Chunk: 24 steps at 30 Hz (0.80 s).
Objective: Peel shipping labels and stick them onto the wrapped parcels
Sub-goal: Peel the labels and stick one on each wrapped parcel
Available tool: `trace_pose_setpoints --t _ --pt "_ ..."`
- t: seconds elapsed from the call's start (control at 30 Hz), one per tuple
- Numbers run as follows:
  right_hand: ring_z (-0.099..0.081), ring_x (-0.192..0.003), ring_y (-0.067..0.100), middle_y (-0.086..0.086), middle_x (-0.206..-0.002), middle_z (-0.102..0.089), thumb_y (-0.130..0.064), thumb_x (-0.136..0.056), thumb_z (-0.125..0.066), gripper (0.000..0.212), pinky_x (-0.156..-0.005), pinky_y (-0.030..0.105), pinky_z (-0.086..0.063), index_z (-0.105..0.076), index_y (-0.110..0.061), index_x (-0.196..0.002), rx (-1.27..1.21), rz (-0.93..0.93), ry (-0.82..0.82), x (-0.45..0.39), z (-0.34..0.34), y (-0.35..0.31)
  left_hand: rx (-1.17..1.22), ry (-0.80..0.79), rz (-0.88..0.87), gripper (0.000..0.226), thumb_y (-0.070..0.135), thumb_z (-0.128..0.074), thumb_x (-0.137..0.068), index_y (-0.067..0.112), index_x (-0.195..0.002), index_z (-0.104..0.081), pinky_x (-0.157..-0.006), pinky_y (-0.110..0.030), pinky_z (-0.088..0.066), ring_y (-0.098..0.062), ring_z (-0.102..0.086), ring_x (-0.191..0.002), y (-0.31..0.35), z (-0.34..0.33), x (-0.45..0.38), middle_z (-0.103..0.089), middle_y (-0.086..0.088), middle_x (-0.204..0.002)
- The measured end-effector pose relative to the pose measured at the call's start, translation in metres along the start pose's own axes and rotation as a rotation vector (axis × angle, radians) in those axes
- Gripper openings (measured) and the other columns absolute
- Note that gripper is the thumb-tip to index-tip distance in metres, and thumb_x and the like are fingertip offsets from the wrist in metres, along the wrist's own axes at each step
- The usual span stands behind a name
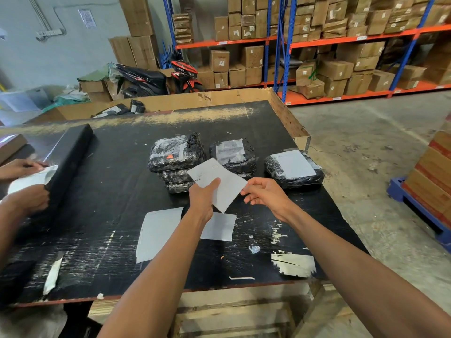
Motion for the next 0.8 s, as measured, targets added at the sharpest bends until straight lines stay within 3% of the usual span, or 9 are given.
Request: trace_pose_setpoints --t 0.57,0.8 --pt "-0.067 -0.071 0.012 0.004 -0.085 -0.076 -0.012 -0.094 -0.068 0.009 -0.069 0.024 -0.054 -0.073 -0.006 -0.099 0.019 0.004 0.014 -0.0007 -0.0002 -0.0019 -0.017 -0.01 -0.018 0.032 0.004 -0.069 -0.09 0.005 -0.121 -0.061 -0.086 -0.043 -0.055 -0.023 -0.066 -0.094 0.0042 -0.0007 0.0003 -0.068 -0.008 -0.112" --pt "-0.064 -0.074 0.013 0.004 -0.084 -0.072 -0.011 -0.096 -0.063 0.009 -0.072 0.024 -0.052 -0.071 -0.012 -0.091 -0.027 0.032 -0.01 0.0013 -0.0012 -0.0051 -0.047 -0.019 0.027 0.032 0.005 -0.072 -0.088 0.003 -0.119 -0.063 -0.091 -0.048 -0.056 -0.029 -0.067 -0.101 0.0042 -0.0026 0.0018 -0.07 -0.013 -0.117"
Point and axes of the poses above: each hand's wrist, its own x-axis away from the middle knuckle, its own z-axis out of the back of the hand, y = z × x, the point moved 2 cm from there along -x, towards the middle knuckle
